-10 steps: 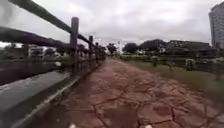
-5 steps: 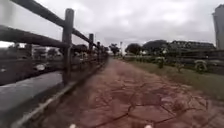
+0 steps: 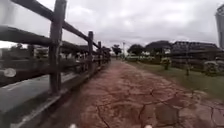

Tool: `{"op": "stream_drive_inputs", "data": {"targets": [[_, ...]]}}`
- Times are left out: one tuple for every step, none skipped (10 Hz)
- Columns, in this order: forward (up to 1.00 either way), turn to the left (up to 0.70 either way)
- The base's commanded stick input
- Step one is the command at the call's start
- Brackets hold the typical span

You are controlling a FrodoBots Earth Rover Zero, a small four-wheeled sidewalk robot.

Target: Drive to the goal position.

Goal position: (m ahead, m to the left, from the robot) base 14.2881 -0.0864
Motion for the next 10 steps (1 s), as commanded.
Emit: {"op": "stream_drive_inputs", "data": {"targets": [[0.85,0.01],[0.85,0.01],[0.85,0.01],[0.85,-0.05],[0.85,-0.31],[0.85,-0.33],[0.85,-0.33],[0.85,-0.33],[0.85,-0.33],[0.85,-0.33]]}}
